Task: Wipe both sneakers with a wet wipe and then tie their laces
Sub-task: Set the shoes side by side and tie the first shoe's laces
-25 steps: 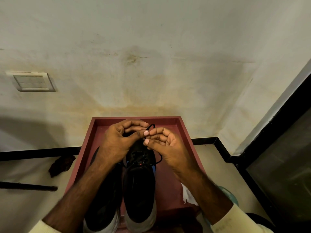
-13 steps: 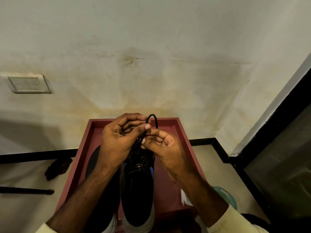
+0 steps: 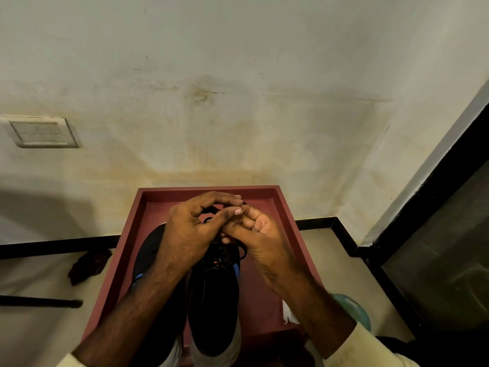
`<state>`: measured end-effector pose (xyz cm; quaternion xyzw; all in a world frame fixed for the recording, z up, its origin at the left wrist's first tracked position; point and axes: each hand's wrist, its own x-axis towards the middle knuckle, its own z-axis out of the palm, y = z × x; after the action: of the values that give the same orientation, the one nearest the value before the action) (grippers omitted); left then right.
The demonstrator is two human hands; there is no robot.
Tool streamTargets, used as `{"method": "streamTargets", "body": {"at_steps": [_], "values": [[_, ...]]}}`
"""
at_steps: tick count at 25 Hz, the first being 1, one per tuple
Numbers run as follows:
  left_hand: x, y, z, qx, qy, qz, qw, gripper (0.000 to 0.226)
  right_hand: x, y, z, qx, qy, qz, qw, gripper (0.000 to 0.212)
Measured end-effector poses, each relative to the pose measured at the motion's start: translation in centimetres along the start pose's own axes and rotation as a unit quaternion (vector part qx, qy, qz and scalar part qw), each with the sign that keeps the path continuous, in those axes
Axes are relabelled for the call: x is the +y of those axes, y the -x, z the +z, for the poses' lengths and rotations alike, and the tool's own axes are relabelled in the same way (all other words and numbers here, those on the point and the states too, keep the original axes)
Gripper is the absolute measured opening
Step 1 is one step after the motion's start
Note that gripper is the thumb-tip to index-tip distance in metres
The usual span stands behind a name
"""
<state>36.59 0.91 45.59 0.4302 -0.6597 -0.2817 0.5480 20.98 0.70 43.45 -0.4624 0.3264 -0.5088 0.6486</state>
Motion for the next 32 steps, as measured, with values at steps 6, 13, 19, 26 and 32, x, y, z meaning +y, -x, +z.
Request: {"method": "streamTargets", "body": {"at_steps": [6, 13, 19, 26, 32], "values": [[0.0, -0.1, -0.3, 0.049, -0.041, 0.003, 0.998, 0.015, 0.0, 0.2, 0.5, -0.048, -0.015, 0.001, 0.999, 0.03], [-0.7, -0.2, -1.1, 0.02, -0.099, -0.014, 0.995, 0.024, -0.2, -0.3, 0.0, 0.024, -0.022, 0.013, 0.999, 0.043], [-0.7, 0.1, -2.6, -0.147, -0.118, -0.019, 0.982, 0.031, -0.6, -0.4, -0.6, 0.076, -0.041, 0.035, 0.996, 0.043], [-1.5, -0.2, -2.7, -0.088, -0.203, -0.012, 0.975, 0.025, -0.3, -0.4, -0.9, 0.078, 0.097, 0.017, 0.992, 0.041], [-2.0, -0.3, -2.3, -0.07, -0.221, -0.066, 0.97, 0.017, 0.2, -0.7, -1.4, 0.08, 0.188, 0.014, 0.979, 0.039]]}}
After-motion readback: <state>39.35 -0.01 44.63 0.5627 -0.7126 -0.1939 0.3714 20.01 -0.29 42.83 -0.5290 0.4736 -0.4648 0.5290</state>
